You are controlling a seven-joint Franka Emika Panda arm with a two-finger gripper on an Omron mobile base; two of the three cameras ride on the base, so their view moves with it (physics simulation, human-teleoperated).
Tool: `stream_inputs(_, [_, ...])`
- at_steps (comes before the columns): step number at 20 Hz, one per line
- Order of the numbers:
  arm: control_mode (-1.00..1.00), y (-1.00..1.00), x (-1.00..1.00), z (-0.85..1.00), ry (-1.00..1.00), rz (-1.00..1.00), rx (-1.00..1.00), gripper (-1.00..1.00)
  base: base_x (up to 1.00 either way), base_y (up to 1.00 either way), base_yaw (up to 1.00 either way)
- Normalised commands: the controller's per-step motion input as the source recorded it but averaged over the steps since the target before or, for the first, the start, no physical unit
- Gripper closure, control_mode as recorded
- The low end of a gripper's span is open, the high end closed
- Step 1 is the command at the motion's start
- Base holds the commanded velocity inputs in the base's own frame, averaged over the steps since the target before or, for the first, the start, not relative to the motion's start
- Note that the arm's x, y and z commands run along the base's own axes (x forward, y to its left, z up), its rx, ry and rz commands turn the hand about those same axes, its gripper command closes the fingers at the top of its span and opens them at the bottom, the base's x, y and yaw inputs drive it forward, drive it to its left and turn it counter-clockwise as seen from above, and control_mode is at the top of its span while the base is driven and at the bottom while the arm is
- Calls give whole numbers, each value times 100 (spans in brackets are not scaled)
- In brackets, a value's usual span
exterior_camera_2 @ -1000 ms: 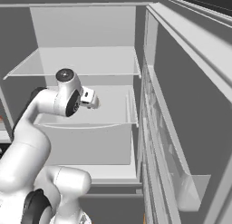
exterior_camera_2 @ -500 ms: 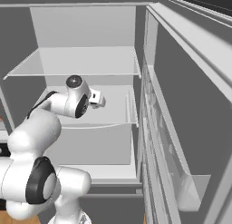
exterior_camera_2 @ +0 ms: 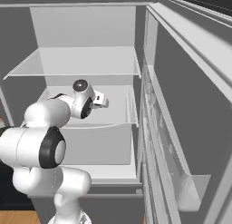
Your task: Place one garlic and one steak in each tupperware on the nearby counter, to pack two identical lunches.
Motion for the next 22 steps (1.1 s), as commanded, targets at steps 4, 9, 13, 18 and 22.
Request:
stream_inputs(4, [-100,2,45,-19,0,0,0,-100,0,0,0])
stream_inputs(9, [-100,5,31,-20,1,0,0,-100,0,0,0])
stream_inputs(13, [-100,2,2,-12,9,0,0,-100,0,0,0])
stream_inputs(18, [-100,1,9,-22,1,0,0,-100,0,0,0])
stream_inputs(22, [-100,12,31,-14,-1,0,0,100,0,0,0])
